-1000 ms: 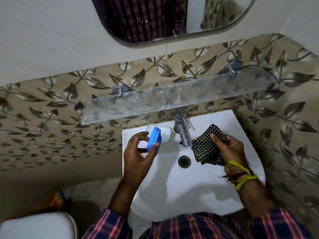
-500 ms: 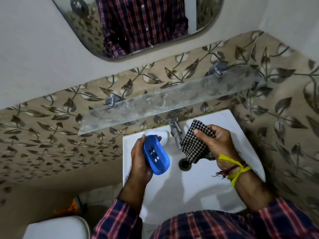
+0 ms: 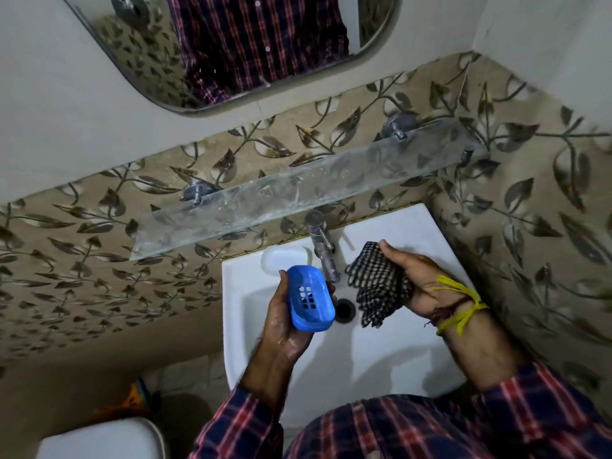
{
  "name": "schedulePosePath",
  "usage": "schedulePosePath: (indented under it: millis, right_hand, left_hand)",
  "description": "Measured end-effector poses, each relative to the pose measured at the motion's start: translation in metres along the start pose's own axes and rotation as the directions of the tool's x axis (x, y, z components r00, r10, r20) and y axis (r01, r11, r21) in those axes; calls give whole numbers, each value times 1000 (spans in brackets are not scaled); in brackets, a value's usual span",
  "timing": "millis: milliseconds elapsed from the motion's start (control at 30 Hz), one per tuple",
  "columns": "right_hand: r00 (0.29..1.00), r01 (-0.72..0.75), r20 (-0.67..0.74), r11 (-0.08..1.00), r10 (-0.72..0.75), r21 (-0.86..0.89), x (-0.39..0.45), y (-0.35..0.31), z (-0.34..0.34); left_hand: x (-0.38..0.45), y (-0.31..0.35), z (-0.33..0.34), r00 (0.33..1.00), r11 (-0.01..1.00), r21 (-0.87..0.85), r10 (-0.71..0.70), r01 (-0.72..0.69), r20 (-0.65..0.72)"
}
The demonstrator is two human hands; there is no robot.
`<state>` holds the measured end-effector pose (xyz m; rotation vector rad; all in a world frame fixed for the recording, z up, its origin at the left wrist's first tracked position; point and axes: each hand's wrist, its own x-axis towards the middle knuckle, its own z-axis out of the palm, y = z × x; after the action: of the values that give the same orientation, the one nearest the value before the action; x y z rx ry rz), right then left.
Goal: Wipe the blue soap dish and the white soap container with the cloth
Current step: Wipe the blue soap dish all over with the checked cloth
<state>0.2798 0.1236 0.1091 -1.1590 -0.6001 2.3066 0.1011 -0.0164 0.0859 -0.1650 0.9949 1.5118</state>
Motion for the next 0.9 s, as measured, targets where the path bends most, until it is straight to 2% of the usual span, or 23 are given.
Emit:
schedulePosePath:
  millis: [133,267,333,467,567,767,900]
  right_hand:
    - [988,32,149,998,-25,-46,-4,2,0]
    - [992,-16,124,1000,17,-7,-5,13,13]
    - [989,-46,139,998,39,45,-5,15,16]
    - [990,-20,143,994,5,104,-7,13,16]
    - [991,24,131,989,-43,146,-11,14,17]
    - [985,169,36,985,-168,-34,-25,14,19]
    - [959,284,25,947,-284,-152,-34,13,20]
  left_hand:
    - [2,1,7,998,989,138,50,-46,-27]
    - [-2,4,13,989,916,377,147,-140,11]
    - [-5,4,12,982,884,428,184,-186,47]
    - [-10,7,14,959,840,465,267,-279,93]
    - [-11,13,14,955,836,467,285,-288,80]
    - [-3,23,16,951,842,442,277,-308,135]
    - [0,16,22,953,827,476,228,-298,200]
